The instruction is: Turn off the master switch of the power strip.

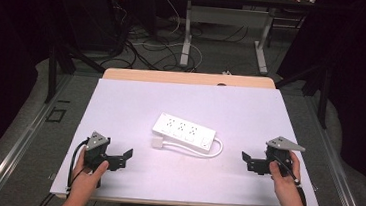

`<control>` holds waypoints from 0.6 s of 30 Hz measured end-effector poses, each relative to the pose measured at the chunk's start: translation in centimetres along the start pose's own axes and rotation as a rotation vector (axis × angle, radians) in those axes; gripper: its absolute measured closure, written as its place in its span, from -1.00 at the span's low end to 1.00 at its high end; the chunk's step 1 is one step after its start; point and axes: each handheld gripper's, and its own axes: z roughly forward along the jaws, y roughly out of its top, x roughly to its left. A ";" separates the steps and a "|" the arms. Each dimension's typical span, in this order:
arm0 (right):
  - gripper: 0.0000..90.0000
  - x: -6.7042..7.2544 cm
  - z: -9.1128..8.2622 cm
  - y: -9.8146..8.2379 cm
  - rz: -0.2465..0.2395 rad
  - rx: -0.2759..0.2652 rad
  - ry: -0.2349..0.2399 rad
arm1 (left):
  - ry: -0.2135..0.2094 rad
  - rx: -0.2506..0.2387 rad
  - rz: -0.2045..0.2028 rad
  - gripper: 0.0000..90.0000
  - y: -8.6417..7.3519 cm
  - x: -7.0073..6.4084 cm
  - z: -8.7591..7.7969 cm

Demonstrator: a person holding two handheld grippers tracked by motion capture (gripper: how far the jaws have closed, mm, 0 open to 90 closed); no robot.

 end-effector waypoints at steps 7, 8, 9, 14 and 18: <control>-1.00 -1.1 -0.4 -1.2 0.050 0.001 -0.034 | 0.004 -0.001 -0.001 -0.98 0.0 0.2 -0.1; -1.00 -1.2 -0.4 -1.3 0.053 -0.003 -0.035 | 0.003 0.000 -0.002 -0.98 0.0 0.2 -0.1; -1.00 -1.4 -0.5 -1.5 0.055 -0.003 -0.046 | 0.003 -0.002 0.000 -0.98 0.0 0.2 -0.1; -1.00 -2.1 -0.6 -2.3 0.078 -0.016 -0.065 | 0.003 -0.001 -0.007 -0.98 0.0 0.2 0.0; -1.00 -2.6 -0.6 -3.0 0.110 -0.016 -0.075 | 0.004 -0.003 -0.011 -0.98 -0.1 0.2 0.0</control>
